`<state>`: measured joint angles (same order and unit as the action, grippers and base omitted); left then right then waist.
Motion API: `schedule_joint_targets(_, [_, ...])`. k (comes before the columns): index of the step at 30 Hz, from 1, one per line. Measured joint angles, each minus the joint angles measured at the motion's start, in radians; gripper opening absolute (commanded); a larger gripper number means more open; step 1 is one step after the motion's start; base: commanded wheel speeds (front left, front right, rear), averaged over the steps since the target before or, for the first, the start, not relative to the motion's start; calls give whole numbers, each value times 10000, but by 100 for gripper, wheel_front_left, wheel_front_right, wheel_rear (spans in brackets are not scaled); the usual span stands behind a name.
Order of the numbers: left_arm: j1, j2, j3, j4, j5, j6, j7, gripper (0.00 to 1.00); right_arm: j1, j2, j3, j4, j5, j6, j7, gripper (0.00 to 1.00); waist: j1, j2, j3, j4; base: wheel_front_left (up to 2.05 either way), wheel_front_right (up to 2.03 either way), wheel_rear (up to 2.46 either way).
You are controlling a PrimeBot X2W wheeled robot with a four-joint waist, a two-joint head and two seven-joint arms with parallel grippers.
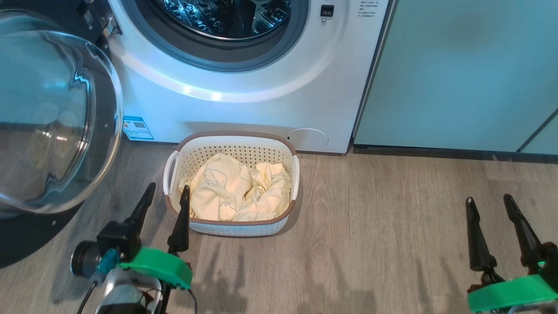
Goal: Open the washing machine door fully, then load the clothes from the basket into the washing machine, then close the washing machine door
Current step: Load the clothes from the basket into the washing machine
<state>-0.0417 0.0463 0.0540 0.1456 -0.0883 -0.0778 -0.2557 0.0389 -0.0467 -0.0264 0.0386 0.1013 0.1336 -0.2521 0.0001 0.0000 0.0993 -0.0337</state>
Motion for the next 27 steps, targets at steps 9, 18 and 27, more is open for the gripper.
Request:
schedule_joint_targets(9, [11, 2, -48, 6, 0, -42, 0, 100, 10, 10, -10, 2, -2, 0, -2, 100, -1, 0, -37, -18, 143, -143, 0])
schedule_joint_targets(18, [-2, 2, -236, 6, 4, -44, 0, 100, 6, 12, -4, 0, -2, 0, -2, 100, 0, 0, -12, -24, 193, -193, 0])
schedule_joint_targets(27, [-27, 4, -244, 12, 6, -73, 0, 100, -21, 19, -4, 0, -2, 0, 0, 100, 0, 0, 15, -17, 81, -81, 0])
